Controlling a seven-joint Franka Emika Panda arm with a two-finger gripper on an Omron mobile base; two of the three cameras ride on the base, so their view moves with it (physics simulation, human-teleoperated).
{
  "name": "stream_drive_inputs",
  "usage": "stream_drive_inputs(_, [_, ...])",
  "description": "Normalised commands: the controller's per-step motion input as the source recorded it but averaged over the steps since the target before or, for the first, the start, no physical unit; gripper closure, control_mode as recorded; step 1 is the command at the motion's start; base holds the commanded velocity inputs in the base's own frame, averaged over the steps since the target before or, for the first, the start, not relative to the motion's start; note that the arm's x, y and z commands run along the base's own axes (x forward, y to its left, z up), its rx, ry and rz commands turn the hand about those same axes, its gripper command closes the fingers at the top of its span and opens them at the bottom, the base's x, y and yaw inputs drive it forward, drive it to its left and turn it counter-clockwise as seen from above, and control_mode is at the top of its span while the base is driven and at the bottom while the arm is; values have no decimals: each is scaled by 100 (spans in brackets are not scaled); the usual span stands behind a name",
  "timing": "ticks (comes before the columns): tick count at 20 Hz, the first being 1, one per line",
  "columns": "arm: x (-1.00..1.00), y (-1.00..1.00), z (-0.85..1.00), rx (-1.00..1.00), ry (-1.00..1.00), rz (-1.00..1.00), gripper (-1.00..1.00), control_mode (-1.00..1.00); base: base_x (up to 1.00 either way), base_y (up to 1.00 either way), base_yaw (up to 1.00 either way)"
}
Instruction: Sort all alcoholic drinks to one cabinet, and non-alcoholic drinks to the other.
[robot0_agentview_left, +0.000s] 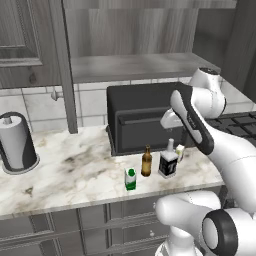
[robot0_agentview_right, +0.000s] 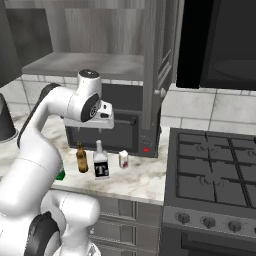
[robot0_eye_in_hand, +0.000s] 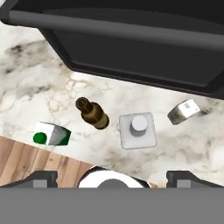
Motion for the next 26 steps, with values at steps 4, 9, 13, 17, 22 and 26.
stream_drive_inputs(4, [0, -18, -18, 15, -5, 18, -100, -100, 0, 0, 0])
stream_drive_inputs(9, [0, -13, -22, 16, -13, 14, -100, -100, 0, 0, 0])
stream_drive_inputs(13, [0, -16, -15, 13, -19, 12, -100, -100, 0, 0, 0])
stream_drive_inputs(17, [0, -12, -19, 12, -20, 11, -100, -100, 0, 0, 0])
stream_drive_inputs(22, [0, -8, -23, 9, -19, 10, -100, -100, 0, 0, 0])
stream_drive_inputs(26, [0, -2, -18, 6, -16, 8, -100, -100, 0, 0, 0])
